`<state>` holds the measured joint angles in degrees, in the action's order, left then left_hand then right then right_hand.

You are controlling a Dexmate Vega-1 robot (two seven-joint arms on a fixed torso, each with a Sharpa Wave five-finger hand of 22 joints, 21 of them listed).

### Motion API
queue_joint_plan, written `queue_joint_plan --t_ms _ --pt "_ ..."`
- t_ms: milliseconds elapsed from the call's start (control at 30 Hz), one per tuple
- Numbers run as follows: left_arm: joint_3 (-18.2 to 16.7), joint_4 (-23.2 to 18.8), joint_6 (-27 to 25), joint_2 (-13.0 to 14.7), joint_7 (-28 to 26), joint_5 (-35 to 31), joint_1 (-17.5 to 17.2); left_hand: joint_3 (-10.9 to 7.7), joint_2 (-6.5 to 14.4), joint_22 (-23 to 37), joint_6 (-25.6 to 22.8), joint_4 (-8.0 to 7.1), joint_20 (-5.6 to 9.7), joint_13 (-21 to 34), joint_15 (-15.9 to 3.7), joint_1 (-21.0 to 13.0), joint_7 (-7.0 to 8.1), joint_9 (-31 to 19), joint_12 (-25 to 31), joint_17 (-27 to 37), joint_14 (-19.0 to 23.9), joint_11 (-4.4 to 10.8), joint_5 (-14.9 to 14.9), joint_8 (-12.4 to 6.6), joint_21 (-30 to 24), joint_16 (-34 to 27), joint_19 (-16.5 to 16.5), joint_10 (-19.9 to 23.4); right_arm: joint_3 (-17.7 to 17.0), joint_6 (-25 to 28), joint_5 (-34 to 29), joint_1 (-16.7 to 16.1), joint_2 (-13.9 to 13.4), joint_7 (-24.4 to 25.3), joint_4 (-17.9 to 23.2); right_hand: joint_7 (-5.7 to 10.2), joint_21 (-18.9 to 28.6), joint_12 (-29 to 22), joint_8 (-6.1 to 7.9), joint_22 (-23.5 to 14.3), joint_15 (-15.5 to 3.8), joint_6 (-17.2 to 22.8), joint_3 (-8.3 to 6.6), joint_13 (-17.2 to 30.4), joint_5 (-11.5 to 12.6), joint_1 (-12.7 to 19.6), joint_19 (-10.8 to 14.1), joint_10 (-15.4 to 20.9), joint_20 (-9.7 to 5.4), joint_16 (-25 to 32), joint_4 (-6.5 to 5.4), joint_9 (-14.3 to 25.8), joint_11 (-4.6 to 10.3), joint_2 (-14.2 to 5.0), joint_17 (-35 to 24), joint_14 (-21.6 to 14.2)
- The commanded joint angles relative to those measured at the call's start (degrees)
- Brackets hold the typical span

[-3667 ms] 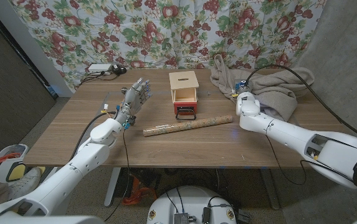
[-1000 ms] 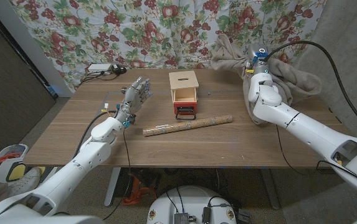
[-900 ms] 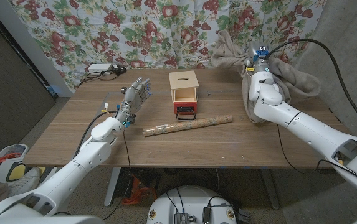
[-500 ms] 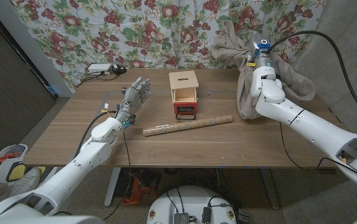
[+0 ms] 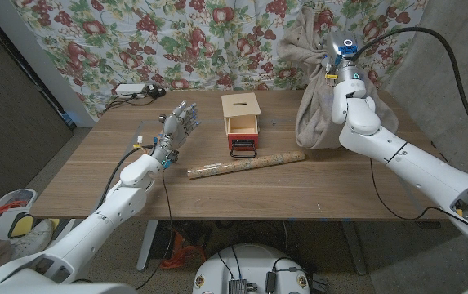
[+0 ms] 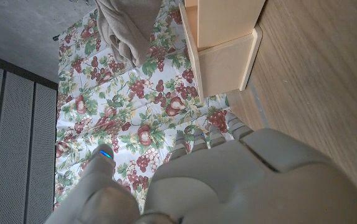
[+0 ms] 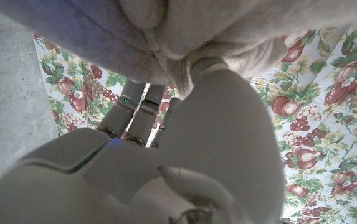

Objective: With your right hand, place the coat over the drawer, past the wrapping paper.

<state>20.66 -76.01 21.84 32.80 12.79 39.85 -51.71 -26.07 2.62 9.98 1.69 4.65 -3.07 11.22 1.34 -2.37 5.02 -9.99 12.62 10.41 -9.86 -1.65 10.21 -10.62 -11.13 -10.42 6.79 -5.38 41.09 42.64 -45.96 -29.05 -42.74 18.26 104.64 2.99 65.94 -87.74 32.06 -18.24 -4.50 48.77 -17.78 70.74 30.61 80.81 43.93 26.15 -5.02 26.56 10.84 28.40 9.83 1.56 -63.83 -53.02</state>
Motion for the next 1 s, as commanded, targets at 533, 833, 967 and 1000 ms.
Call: queue_joint_plan --t_ms 533,833,967,1000 --pt "-1.1 -4.7 0.7 1.6 -2.4 -0.2 -3.9 0.12 0.1 0.2 -0.5 -0.15 -0.09 0.1 0.2 0.3 0.02 -0.2 0.1 0.1 -3.8 0.04 0.2 -0.05 -0.1 -0.2 -0.2 0.4 -3.4 -6.9 -7.0 -2.0 0.2 -3.3 7.3 0.13 1.3 -1.0 0.38 0.6 -8.59 0.0 -3.48 0.2 1.3 -0.1 -0.7 -0.4 -5.94 -0.5 -2.02 0.1 0.17 0.39 -0.6 -3.9" --pt "-0.8 -4.0 1.1 1.1 -1.8 -0.1 -3.4 0.14 0.1 0.2 -0.6 -0.15 -0.05 0.1 0.2 0.3 -0.04 -0.2 0.1 0.1 -3.9 0.11 0.2 -0.06 -0.1 -0.2 -0.2 0.3 -4.3 -10.5 -8.1 -2.3 0.9 -5.0 9.5 0.24 1.8 -1.3 0.4 0.9 -8.6 0.0 -3.67 0.2 1.7 -0.2 -0.9 -0.5 -5.95 -0.7 -2.03 0.1 0.13 0.53 -0.9 -4.0" --pt "-0.7 -3.7 1.2 1.0 -1.6 -0.1 -3.3 0.14 0.1 0.2 -0.6 -0.15 -0.01 0.1 0.21 0.3 -0.01 -0.2 0.1 0.1 -3.9 0.05 0.2 -0.06 -0.1 -0.2 -0.2 0.3 -4.6 -12.1 -8.8 -2.5 1.1 -5.1 10.2 0.18 2.1 -1.4 0.43 1.1 -8.59 0.0 -3.78 0.2 2.0 -0.3 -1.0 -0.6 -5.96 -0.8 -2.03 0.1 0.13 0.62 -1.0 -4.1" --pt "-0.7 -3.6 1.2 0.9 -1.6 -0.1 -3.3 0.14 0.1 0.2 -0.6 -0.15 -0.01 0.1 0.23 0.3 -0.05 -0.2 0.1 0.1 -3.9 0.06 0.2 -0.06 -0.1 -0.2 -0.2 0.3 -4.7 -12.4 -8.9 -2.5 1.2 -5.3 10.3 0.26 2.2 -1.5 0.46 1.2 -8.59 -0.1 -3.82 0.2 2.1 -0.3 -1.1 -0.6 -6.02 -0.8 -2.06 0.2 0.14 0.61 -1.1 -4.2"
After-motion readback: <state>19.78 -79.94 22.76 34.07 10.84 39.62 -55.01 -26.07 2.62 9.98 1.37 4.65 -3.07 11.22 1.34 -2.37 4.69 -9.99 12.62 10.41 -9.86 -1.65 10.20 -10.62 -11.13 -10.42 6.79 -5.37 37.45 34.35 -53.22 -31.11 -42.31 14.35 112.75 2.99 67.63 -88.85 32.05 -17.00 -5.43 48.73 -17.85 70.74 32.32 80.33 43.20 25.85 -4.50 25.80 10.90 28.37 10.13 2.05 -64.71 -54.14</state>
